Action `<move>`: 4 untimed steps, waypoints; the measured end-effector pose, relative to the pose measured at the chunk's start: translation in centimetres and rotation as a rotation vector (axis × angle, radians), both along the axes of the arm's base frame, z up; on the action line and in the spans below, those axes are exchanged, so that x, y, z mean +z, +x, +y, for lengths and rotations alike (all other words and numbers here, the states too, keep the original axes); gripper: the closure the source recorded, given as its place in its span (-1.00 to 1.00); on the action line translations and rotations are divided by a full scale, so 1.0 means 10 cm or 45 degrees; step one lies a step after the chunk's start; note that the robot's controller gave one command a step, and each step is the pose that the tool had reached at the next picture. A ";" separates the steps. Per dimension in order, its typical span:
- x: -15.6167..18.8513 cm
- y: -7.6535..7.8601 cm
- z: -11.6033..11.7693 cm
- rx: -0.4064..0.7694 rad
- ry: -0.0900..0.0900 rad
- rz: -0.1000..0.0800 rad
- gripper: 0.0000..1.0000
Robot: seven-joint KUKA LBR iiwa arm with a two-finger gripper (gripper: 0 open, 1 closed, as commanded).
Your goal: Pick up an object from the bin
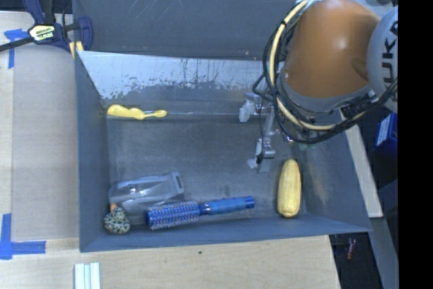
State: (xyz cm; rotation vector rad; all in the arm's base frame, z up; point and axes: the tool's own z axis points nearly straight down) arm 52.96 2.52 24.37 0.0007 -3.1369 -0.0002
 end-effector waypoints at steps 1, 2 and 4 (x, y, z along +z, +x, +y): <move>0.04 0.01 0.00 0.000 0.000 -0.011 -1.00; -0.25 -0.18 -0.14 0.112 0.001 -0.020 -1.00; -1.37 -0.38 0.07 0.172 -0.002 -0.016 -1.00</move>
Offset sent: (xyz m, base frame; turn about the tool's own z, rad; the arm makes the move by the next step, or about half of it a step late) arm -0.0385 -0.0299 -0.0547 -0.1587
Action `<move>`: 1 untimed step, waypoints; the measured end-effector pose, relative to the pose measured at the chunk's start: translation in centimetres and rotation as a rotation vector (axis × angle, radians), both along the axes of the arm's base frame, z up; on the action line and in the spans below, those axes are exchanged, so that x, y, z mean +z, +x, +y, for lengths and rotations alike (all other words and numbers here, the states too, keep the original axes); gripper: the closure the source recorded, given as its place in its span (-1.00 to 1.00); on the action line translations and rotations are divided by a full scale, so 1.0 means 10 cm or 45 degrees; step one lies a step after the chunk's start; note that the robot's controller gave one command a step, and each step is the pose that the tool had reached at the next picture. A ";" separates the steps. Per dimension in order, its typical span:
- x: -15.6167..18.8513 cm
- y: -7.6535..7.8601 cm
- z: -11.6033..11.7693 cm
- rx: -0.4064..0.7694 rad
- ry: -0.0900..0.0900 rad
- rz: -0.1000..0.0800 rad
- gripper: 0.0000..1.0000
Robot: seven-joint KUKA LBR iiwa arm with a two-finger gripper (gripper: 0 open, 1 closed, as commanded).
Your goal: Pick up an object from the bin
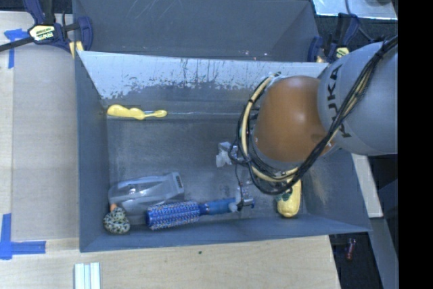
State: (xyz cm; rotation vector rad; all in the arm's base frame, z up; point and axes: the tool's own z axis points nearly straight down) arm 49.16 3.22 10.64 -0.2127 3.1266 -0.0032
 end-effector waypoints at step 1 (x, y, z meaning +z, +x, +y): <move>-0.19 -0.03 -0.33 0.127 0.002 0.003 -1.00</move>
Offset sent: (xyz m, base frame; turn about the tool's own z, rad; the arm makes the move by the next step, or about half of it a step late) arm -0.0045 0.0006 -0.0364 -0.2468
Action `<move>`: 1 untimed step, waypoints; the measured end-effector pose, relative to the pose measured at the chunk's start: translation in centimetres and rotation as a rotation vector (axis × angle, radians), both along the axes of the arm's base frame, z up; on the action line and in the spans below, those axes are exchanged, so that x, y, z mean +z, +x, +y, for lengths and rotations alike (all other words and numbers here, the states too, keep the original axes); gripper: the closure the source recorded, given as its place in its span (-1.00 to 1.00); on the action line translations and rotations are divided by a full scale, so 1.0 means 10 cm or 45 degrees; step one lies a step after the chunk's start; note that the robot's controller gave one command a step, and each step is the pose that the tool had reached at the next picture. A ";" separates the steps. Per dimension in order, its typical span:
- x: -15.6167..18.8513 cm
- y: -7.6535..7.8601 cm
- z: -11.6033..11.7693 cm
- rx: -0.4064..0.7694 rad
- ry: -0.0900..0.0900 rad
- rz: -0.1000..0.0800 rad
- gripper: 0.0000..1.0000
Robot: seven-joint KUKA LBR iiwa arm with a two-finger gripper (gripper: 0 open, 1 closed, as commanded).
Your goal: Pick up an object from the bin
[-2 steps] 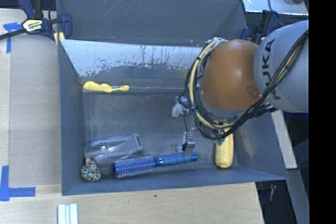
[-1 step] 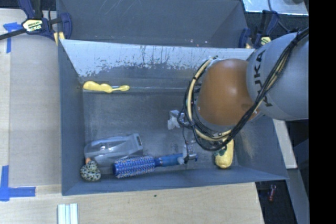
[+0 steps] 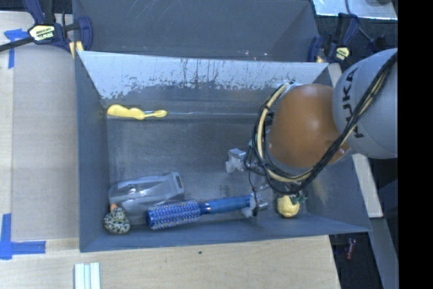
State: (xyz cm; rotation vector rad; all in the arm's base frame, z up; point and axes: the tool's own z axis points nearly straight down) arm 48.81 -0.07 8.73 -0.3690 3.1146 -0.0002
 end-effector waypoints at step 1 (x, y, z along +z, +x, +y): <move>-0.17 -0.01 0.32 0.184 -0.005 0.007 1.00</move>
Offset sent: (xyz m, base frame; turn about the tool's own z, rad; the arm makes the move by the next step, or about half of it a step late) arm 0.0000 0.0000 0.0000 0.0000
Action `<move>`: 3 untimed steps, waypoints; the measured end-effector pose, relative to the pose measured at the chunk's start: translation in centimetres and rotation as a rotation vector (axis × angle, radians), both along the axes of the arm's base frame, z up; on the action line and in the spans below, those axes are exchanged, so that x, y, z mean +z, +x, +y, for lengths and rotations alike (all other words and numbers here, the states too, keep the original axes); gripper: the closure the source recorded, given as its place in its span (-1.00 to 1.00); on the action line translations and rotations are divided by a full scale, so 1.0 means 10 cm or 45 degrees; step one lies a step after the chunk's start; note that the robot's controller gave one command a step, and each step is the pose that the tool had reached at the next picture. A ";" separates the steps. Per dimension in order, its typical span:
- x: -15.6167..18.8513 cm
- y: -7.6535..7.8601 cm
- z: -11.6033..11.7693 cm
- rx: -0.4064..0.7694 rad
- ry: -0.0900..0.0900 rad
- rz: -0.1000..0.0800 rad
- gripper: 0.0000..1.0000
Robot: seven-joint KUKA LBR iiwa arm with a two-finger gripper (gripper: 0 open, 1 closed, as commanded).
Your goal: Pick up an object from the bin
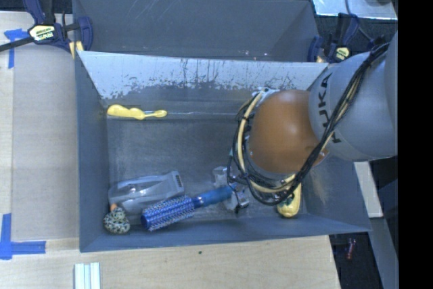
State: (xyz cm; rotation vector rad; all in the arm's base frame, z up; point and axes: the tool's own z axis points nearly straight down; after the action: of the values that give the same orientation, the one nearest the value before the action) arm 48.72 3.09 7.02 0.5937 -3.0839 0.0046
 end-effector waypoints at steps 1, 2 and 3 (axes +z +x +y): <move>0.00 0.00 0.00 -0.001 0.000 0.000 1.00; 0.01 -0.01 0.05 -0.027 -0.001 0.001 1.00; 0.01 -0.01 0.05 -0.028 -0.001 0.001 1.00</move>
Offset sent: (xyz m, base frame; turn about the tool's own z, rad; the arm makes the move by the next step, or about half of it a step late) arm -0.0008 0.0065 0.0014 0.0200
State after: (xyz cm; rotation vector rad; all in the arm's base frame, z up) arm 48.63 3.61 7.12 0.5601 -3.0893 0.0054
